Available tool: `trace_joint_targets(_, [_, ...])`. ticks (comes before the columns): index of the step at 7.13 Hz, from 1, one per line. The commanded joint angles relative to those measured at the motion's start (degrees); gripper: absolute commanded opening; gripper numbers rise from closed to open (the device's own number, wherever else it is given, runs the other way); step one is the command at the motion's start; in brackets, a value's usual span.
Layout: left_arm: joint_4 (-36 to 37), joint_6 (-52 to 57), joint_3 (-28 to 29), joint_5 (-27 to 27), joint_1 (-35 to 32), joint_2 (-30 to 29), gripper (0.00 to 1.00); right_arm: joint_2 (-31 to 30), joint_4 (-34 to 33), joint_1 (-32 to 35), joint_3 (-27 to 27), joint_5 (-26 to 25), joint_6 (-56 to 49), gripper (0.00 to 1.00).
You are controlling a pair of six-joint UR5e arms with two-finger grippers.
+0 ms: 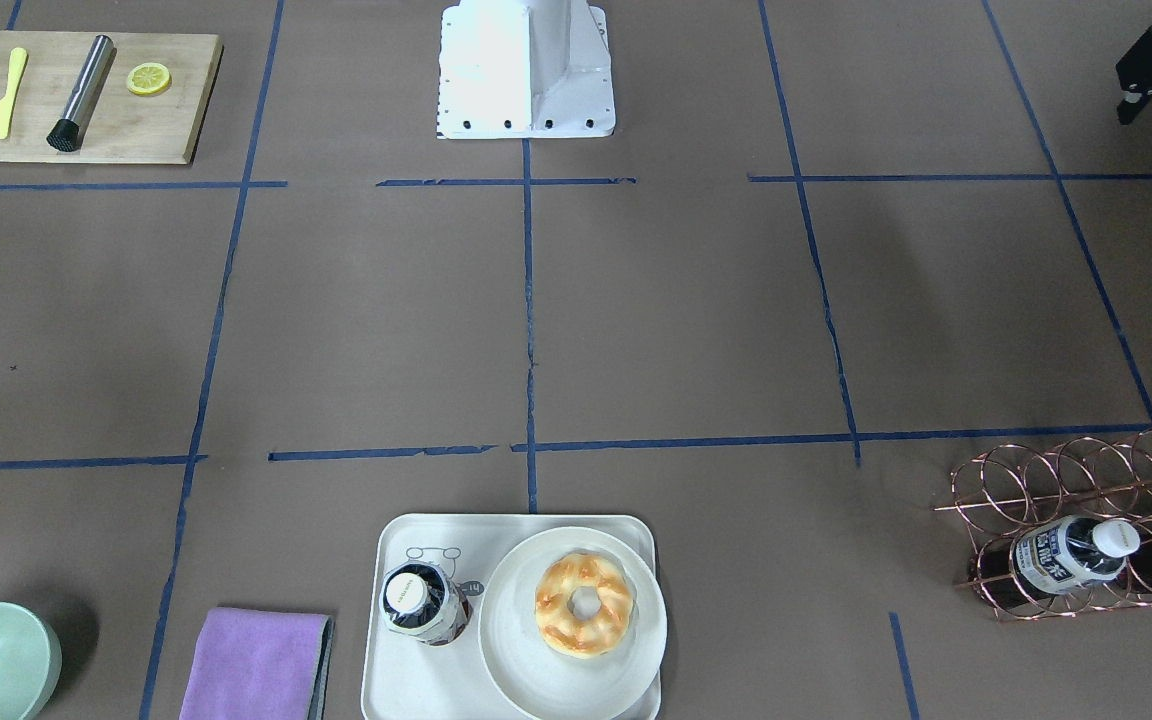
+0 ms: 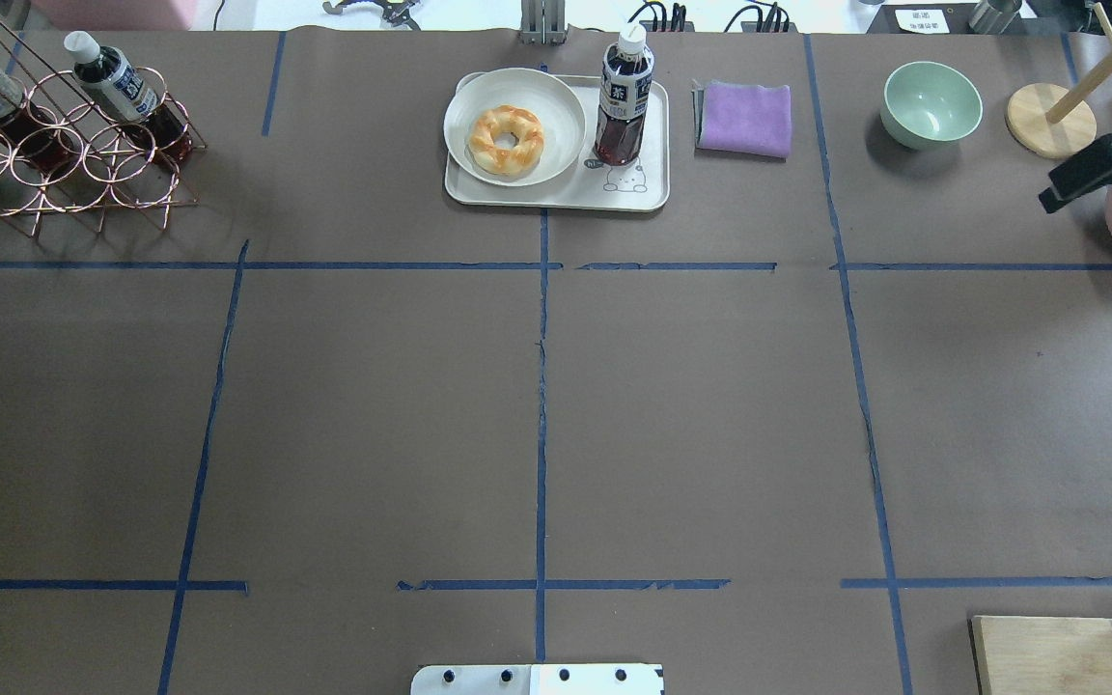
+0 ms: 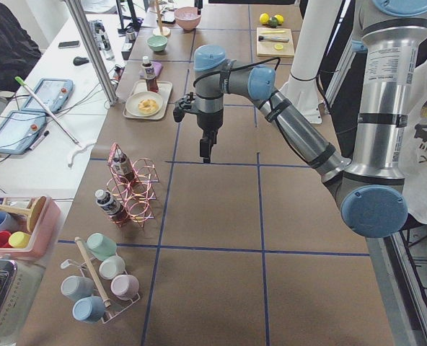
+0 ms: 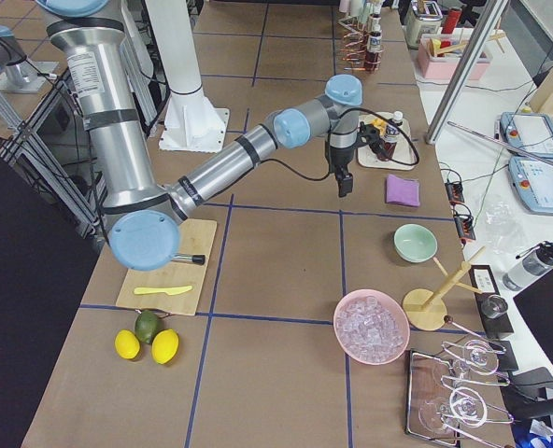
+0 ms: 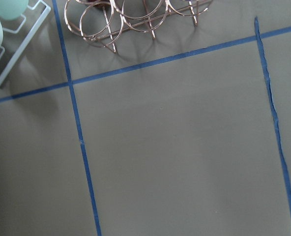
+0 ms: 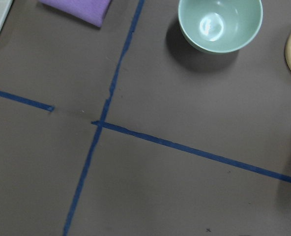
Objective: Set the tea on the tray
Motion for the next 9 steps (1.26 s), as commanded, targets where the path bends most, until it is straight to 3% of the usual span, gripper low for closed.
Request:
trace_joint_targets(1, [-0.6,12.6,13.9,-7.3,-9.3,0.0,1.0,-6.8,0.0,11.0,-7.2,7.1,-18.9,1.0])
trace_joint_targets(2, [-4.9,16.3,22.6,-9.9,-12.7,0.1,1.0,-7.8,0.1,16.6,-14.0,9.0,-26.5,1.0])
trace_joint_targets(3, [-11.0,16.7,29.4,-12.7,-14.6,2.3,1.0,-7.6,0.2,19.6,-19.2,10.3,-27.1,1.0])
trace_joint_targets(4, [-18.9,16.6,33.0,-12.8,-14.7,5.4,1.0,-8.1,0.1,19.6,-19.9,10.3,-27.0,1.0])
trace_joint_targets(5, [-22.6,15.9,34.1,-12.8,-14.7,5.8,1.0,-8.8,0.2,19.7,-20.9,10.2,-27.1,1.0])
trace_joint_targets(9, [-23.2,16.0,33.2,-12.3,-14.7,5.5,1.0,-12.4,0.4,24.4,-22.5,10.0,-27.7,1.0])
